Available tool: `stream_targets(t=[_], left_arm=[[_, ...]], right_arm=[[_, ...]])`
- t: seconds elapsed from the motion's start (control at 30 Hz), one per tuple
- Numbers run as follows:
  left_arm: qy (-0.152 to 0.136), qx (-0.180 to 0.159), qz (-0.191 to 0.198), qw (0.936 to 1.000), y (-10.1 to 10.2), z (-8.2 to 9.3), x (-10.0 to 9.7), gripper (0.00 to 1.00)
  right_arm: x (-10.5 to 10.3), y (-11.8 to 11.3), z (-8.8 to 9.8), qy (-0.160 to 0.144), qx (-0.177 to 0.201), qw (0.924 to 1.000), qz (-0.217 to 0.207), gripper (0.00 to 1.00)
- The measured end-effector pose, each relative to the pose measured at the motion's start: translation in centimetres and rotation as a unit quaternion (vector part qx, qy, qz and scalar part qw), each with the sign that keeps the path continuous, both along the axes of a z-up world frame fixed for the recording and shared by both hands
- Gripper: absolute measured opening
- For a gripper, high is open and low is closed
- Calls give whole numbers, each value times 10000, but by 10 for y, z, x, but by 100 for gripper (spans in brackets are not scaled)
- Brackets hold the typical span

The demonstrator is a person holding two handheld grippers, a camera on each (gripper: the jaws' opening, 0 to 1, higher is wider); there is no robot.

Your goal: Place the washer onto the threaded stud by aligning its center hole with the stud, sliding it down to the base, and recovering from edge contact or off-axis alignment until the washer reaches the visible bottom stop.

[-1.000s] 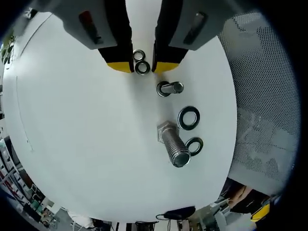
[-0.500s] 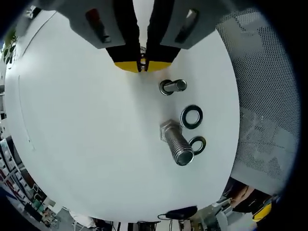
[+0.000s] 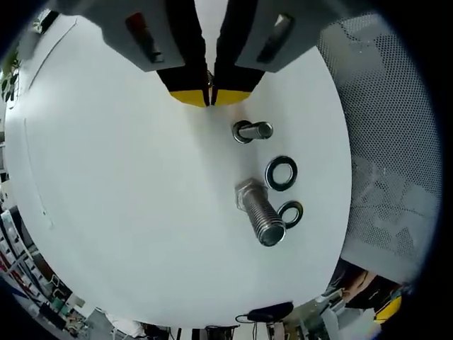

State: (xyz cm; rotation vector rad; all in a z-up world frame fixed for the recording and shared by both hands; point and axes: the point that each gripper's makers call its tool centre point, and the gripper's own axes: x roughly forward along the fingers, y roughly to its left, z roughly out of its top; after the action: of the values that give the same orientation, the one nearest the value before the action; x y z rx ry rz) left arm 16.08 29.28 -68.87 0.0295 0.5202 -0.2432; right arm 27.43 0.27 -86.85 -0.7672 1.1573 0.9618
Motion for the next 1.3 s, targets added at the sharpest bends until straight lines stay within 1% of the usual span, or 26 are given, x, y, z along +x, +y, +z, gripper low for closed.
stream_targets(t=[0.07, 0.13, 0.2, 0.27, 0.4, 0.63, 0.9, 1.03, 1.3], left_arm=[[-1, -2, -3, 10000, 0, 0, 0, 0], [7, -4, -15, 10000, -1, 0, 0, 0], [8, -11, -21, 10000, -1, 0, 0, 0], [12, -16, -26, 10000, -1, 0, 0, 0], [15, -16, -39, 10000, -1, 0, 0, 0], [10, -18, -45, 10000, -2, 0, -1, 0], [20, -12, -55, 10000, -1, -1, -1, 0], [18, -10, -63, 10000, -2, -1, -1, 0], [-23, -26, -59, 10000, -1, 1, 0, 0]], right_arm=[[-1, -1, 5, -55, 52, 10000, -8, 8], [2, -3, 8, -153, 105, 9998, -37, 13], [3, -6, 10, -183, 146, 9997, -71, 19], [2, -13, 9, -153, 121, 9997, -126, 21], [-1, -25, 5, -35, 65, 9997, -228, 22], [-7, -30, -1, 108, 11, 9995, -296, 23], [-3, -31, 0, 78, 32, 9994, -341, 23], [-3, -33, 5, 30, 86, 9992, -377, 23], [-5, -37, 2, -35, 122, 9993, -341, 23]])
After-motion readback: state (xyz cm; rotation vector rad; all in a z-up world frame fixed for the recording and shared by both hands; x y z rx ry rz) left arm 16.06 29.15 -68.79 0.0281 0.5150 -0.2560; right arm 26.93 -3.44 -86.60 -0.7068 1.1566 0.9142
